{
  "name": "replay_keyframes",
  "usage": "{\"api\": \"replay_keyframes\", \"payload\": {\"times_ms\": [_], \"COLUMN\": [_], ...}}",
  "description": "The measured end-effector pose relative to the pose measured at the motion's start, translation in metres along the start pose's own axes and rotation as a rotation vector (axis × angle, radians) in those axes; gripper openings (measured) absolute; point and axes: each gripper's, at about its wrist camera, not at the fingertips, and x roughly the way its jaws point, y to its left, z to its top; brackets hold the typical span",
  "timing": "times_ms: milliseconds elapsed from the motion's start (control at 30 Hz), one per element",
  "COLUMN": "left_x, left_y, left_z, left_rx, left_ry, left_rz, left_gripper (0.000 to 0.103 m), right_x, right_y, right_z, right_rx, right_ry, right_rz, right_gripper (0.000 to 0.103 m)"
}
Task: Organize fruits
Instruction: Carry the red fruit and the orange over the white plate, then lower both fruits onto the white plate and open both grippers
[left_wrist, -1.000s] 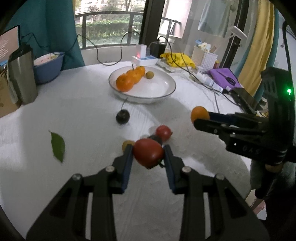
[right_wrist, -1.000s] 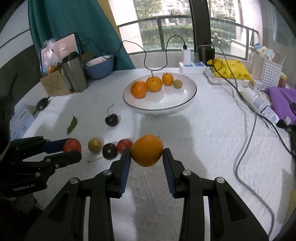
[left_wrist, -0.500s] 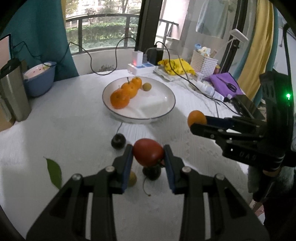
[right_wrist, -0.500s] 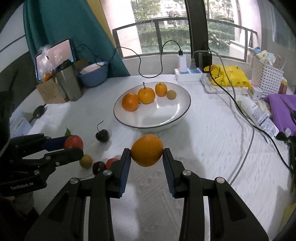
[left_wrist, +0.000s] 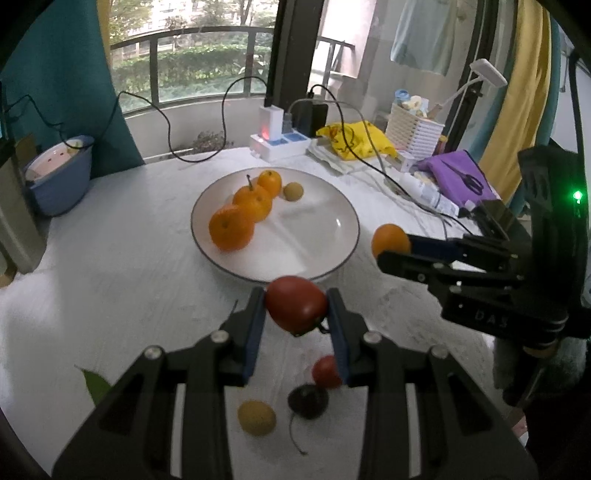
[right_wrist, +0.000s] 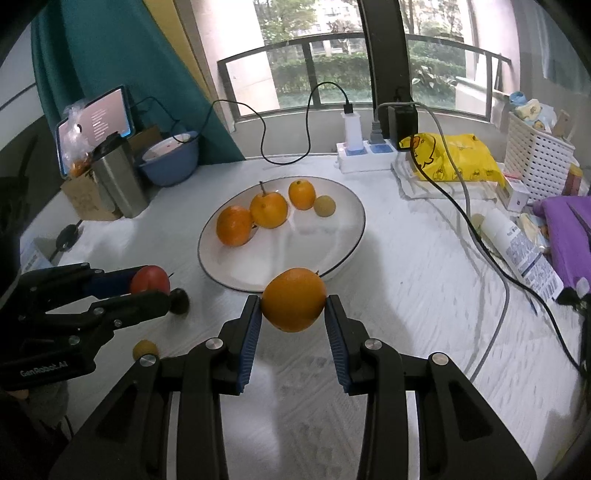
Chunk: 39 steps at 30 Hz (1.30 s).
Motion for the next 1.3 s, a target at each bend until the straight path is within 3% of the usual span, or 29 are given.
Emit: {"api": "replay_keyframes", "payload": {"times_ms": [867,1200,1300], "left_x": [0.082,0.097,0.093], "left_y": [0.003,0.012,0.013], "left_z": [0.054,0.060,0.060], "left_rx": [0.040,-0.002,-0.005], "left_ry": [0.045,0.063,0.058], "left_rz": [-0.057,-0.051,-0.046], "left_gripper": [0.034,0.035,0.042], "right_x": [0.066,0.078,0.077], "right_y": [-0.034,-0.036,-0.036], "right_z": [0.053,0.056,0.057], "right_rx": [0.005,-0.005,-0.002], "right_ry": [0.006,0.007,0.003], "right_rz": [-0.003,0.003,-0.006], "right_gripper": [0.038,0.038,0.038]}}
